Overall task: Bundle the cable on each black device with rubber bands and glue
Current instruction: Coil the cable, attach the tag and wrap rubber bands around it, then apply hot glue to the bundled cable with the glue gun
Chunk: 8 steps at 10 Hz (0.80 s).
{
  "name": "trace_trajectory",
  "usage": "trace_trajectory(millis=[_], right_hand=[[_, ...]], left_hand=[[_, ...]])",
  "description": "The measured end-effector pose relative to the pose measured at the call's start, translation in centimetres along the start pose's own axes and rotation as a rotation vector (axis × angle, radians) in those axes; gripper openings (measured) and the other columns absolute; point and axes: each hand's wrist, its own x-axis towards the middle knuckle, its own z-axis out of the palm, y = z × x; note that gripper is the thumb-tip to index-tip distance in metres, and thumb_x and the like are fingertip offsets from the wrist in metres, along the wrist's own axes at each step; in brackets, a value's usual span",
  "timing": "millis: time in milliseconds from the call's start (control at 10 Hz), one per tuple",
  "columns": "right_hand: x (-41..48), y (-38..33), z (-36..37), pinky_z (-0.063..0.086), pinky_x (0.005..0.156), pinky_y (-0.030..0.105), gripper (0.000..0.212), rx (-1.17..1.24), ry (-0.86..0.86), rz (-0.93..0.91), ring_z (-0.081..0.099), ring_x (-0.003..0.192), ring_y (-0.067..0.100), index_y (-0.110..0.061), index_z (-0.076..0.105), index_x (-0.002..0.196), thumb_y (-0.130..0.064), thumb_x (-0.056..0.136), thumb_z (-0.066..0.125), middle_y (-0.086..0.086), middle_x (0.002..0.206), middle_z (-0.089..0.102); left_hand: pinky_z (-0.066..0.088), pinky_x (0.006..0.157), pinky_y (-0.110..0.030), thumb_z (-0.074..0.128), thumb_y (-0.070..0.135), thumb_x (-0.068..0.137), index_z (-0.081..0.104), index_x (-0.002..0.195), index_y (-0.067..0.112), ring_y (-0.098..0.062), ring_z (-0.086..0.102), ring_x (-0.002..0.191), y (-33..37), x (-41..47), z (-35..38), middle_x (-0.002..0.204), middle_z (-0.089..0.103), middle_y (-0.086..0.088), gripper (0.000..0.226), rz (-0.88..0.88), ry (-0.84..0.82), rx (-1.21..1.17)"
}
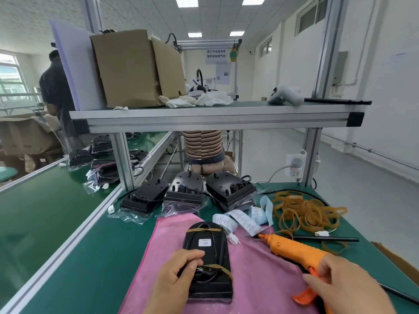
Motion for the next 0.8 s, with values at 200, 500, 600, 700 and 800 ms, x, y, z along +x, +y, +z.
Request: trace_trajectory(millis=[200, 500, 600, 700, 800], right_hand=[[-0.7, 3.0, 0.6, 0.032, 0.06, 0.014, 0.048, -0.245, -0.187, -0.062, 0.039, 0.068, -0.001, -0.035, 0.035, 0.085, -0.083, 0.081, 0.04, -0.015, 0.079, 0.033], [-0.3, 4.5, 1.7, 0.038, 0.065, 0.016, 0.052, -0.393, -0.312, -0.017, 0.056, 0.084, -0.002, -0.031, 0.058, 0.085, -0.08, 0.08, 0.044, -0.013, 0.089, 0.056], [1.2, 6.1, 2.6, 0.04, 0.061, 0.02, 0.045, -0.331, -0.36, 0.17, 0.057, 0.081, 0.001, -0.034, 0.069, 0.09, -0.074, 0.07, 0.064, -0.015, 0.085, 0.063], [6.2, 7.1, 5.0, 0.047, 0.09, 0.029, 0.041, -0.066, -0.384, 0.221, 0.06, 0.105, 0.011, -0.019, 0.069, 0.116, -0.046, 0.085, 0.07, -0.004, 0.112, 0.067], [11.2, 1.5, 5.4, 0.04, 0.106, 0.028, 0.046, 0.256, -0.472, 0.029, 0.053, 0.125, 0.026, -0.003, 0.036, 0.147, -0.008, 0.103, 0.046, 0.016, 0.142, 0.051]], left_hand=[[0.047, 0.082, -0.009, 0.059, -0.008, 0.091, 0.074, 0.095, 0.043, -0.006, 0.068, 0.092, -0.7, -0.1, 0.1, 0.092, 0.073, 0.007, 0.053, 0.004, 0.019, -0.032], [0.047, 0.082, -0.009, 0.06, -0.008, 0.09, 0.073, 0.097, 0.045, -0.006, 0.067, 0.095, -0.4, -0.5, -0.1, 0.093, 0.072, 0.008, 0.054, 0.01, 0.01, -0.052], [0.047, 0.083, -0.009, 0.06, -0.007, 0.091, 0.073, 0.098, 0.044, -0.006, 0.066, 0.095, -0.4, -0.6, -0.1, 0.094, 0.072, 0.007, 0.053, 0.006, 0.01, -0.061], [0.046, 0.084, -0.009, 0.06, -0.007, 0.091, 0.073, 0.097, 0.044, -0.006, 0.066, 0.095, -0.3, -0.5, -0.1, 0.094, 0.072, 0.006, 0.053, 0.001, 0.005, -0.069], [0.046, 0.084, -0.009, 0.059, -0.007, 0.091, 0.073, 0.097, 0.044, -0.007, 0.066, 0.096, -0.4, -0.5, -0.2, 0.095, 0.073, 0.006, 0.054, -0.003, 0.004, -0.07]])
